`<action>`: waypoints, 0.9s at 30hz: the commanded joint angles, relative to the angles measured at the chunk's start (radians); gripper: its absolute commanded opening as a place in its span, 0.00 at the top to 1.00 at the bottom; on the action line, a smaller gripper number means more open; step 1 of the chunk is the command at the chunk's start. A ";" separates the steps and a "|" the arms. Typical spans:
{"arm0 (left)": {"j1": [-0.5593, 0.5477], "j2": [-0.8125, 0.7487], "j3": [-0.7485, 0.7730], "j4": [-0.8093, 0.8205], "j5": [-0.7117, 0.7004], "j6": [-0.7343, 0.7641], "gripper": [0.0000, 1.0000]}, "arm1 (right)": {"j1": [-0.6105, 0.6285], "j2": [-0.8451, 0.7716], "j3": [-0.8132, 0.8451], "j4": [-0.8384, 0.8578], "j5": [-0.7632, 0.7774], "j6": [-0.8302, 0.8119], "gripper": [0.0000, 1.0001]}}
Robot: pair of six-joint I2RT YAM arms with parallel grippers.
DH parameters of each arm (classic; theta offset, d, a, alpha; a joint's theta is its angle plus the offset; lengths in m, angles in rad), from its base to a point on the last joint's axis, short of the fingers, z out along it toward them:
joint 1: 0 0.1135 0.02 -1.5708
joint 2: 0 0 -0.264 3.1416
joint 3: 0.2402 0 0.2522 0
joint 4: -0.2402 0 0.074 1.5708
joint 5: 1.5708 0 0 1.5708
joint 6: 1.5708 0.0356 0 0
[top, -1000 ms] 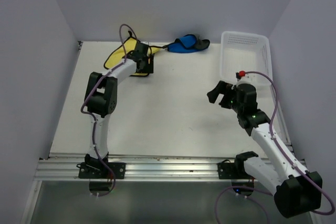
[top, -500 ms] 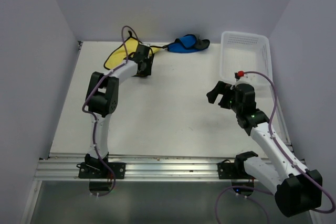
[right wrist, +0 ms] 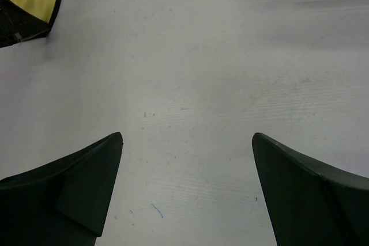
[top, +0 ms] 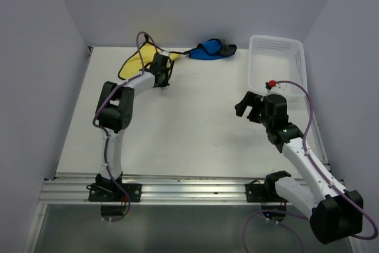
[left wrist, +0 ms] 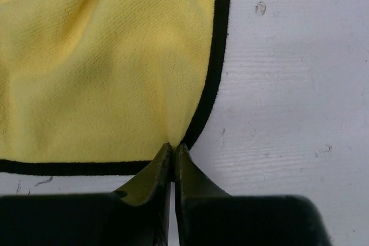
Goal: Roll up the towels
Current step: Move the towel to the center of the board
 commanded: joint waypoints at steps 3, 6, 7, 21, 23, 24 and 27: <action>0.007 -0.023 -0.054 -0.019 0.041 0.015 1.00 | 0.002 -0.005 0.021 -0.013 0.021 -0.003 0.01; 0.004 -0.084 -0.113 -0.053 0.065 -0.010 1.00 | 0.002 -0.005 0.037 -0.041 0.018 -0.009 0.01; 0.000 -0.148 -0.142 -0.048 0.072 -0.020 1.00 | 0.001 -0.005 0.040 -0.053 0.015 -0.015 0.01; -0.266 -1.094 -0.860 -0.062 0.131 -0.256 1.00 | 0.011 -0.146 0.000 -0.098 -0.278 0.055 0.01; -0.327 -1.176 -1.002 -0.052 0.139 -0.341 1.00 | 0.018 -0.146 -0.017 -0.099 -0.296 0.069 0.02; -0.347 -1.246 -1.044 -0.048 0.136 -0.368 1.00 | 0.025 -0.141 -0.030 -0.107 -0.298 0.070 0.03; -0.431 -1.375 -1.181 -0.030 0.145 -0.497 1.00 | 0.085 -0.106 -0.047 -0.109 -0.264 0.066 0.04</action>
